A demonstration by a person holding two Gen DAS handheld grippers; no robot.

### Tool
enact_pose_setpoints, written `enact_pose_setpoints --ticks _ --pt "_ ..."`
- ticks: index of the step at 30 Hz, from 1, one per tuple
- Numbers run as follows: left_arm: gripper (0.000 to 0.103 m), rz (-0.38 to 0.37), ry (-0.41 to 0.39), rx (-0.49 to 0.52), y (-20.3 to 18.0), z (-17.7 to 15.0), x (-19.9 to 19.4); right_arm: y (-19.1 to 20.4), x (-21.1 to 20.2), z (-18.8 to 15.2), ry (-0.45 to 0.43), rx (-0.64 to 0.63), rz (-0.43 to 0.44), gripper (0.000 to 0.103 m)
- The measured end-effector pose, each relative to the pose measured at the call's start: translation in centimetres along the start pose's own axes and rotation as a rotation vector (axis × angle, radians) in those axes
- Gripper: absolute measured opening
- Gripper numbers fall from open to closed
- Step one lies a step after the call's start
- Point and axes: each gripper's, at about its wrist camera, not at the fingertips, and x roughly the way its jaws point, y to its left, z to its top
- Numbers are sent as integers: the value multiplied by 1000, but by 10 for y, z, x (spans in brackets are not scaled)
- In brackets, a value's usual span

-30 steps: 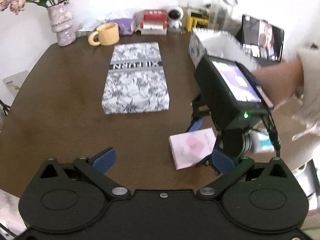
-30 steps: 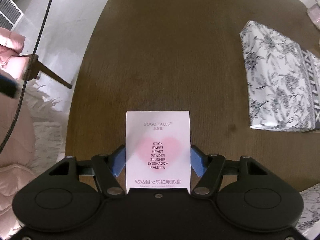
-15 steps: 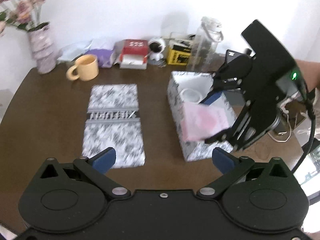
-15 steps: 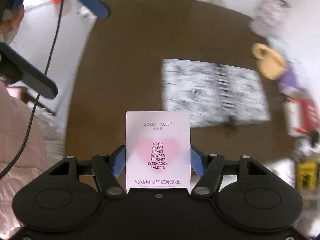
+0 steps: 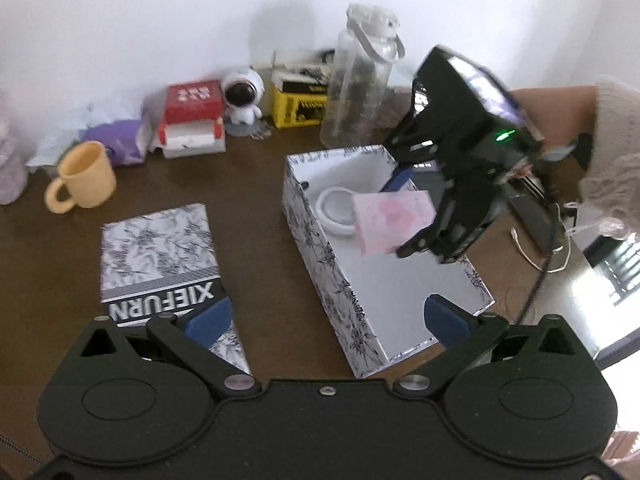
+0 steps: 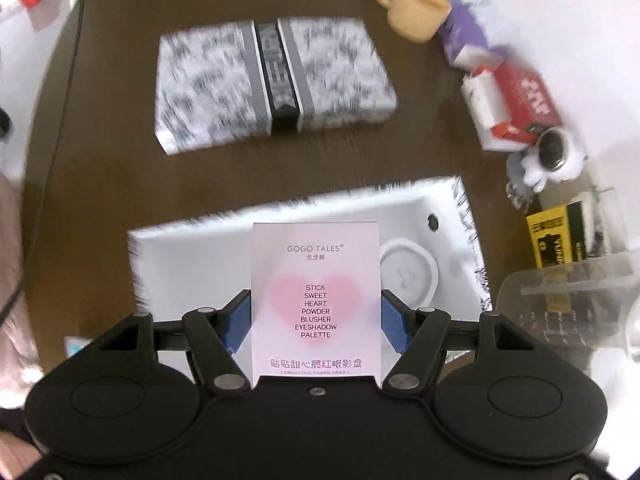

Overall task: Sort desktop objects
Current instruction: 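Carry the pink box with the right gripper into the floral box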

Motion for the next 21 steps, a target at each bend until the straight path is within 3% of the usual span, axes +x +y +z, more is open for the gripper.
enact_pose_setpoints --ticks 9,14,21 --pt "103 -66 72 -29 26 8 43 -21 90 10 84 -61 111 69" --pt "103 -92 97 -44 34 10 55 -17 110 8 109 -130 106 70" --pt "103 -106 110 -42 33 9 60 -13 107 8 99 -141 125 69"
